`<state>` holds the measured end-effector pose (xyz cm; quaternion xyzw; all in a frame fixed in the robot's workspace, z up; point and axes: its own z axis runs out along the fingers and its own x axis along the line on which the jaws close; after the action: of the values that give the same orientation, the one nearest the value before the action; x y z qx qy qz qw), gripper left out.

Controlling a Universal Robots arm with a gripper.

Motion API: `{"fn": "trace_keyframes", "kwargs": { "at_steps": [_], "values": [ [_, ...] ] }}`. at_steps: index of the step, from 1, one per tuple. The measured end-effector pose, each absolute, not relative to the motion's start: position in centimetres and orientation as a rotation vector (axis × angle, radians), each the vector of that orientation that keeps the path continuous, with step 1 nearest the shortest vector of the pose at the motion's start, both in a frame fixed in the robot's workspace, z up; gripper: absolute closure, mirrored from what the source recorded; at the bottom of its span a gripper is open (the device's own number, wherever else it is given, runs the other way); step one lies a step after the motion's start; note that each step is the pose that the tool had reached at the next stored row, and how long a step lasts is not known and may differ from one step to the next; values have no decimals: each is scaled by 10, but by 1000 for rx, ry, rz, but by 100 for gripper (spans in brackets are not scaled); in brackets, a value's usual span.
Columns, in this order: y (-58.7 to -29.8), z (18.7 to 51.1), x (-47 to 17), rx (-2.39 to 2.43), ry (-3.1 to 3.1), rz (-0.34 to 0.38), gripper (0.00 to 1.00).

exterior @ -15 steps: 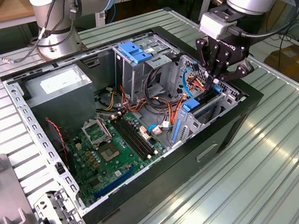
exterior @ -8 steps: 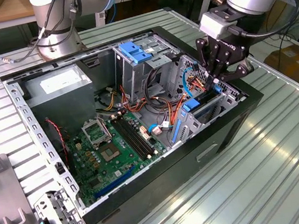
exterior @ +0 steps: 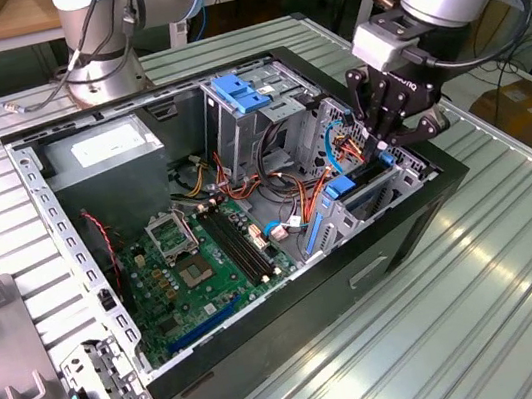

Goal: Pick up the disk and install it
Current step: 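Insert the second disk wire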

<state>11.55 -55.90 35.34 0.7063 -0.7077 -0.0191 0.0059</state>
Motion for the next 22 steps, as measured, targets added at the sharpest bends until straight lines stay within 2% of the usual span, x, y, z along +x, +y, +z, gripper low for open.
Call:
{"fn": "trace_keyframes", "kwargs": {
  "at_steps": [20, 22],
  "values": [
    [-555, 427, 115, 2210, -2214, -58, 89],
    [-550, 428, 115, 2201, -2206, -38, 89]
  ]
}}
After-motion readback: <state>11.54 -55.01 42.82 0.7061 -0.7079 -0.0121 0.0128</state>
